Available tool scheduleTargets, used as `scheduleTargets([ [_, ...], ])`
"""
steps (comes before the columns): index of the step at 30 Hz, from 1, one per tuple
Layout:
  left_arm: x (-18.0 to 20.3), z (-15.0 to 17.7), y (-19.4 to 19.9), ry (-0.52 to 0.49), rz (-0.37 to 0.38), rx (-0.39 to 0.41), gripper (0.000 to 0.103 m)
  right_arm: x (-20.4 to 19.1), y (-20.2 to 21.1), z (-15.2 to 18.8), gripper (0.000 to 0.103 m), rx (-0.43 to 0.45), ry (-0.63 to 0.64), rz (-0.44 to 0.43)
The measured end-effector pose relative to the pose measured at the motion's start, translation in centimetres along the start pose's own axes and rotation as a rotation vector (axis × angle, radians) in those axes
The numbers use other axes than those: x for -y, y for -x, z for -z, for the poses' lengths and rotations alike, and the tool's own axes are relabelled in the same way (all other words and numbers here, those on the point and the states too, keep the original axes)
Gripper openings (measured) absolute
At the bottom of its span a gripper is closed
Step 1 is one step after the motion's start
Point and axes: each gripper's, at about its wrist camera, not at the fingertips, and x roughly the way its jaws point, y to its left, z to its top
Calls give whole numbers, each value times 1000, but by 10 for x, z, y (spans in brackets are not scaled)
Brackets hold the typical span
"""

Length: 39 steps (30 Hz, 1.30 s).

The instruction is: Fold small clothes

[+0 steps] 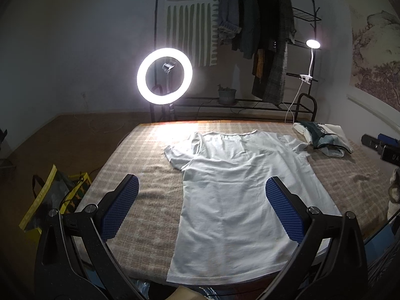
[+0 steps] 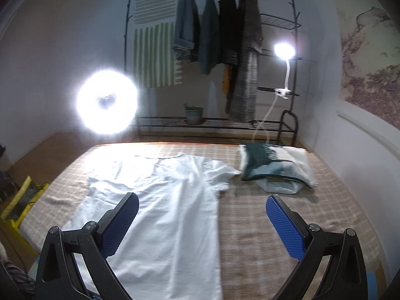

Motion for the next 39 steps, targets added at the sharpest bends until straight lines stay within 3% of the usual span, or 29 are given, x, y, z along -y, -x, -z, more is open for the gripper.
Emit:
scheduleTargets([
  [2,-13,8,-7,43,-13,-16,97,-6,-7,-6,101,-6,11,-28],
  [4,-28,19,-16,88,-34,-45,89,-13,-17,-13,94,-27,22,-70],
  [5,-36,23,-20,102,-45,-37,81,-16,-23,-16,92,-44,23,-95],
  [7,-53,38,-30,174,-53,-99,70,-25,-38,-23,85,-86,15,-152],
  [9,-67,58,-46,295,-15,-171,61,-37,-56,-30,78,-138,10,-222],
  [11,-75,78,-51,344,-20,-298,55,-55,-75,-39,77,-180,13,-283],
  [13,-75,96,-59,377,-26,-385,54,-75,-93,-48,77,-213,21,-343],
  [16,-75,116,-71,377,-39,-456,54,-111,-120,-62,77,-269,34,-430],
  [21,-74,135,-91,420,-23,-512,54,-179,-167,-78,77,-358,66,-538],
  [28,-82,148,-107,474,14,-532,53,-266,-237,-81,77,-442,135,-559],
  [32,-85,148,-109,490,20,-535,42,-309,-292,-71,76,-500,148,-541],
  [39,-72,146,-118,439,72,-551,9,-369,-368,-41,67,-575,205,-496],
])
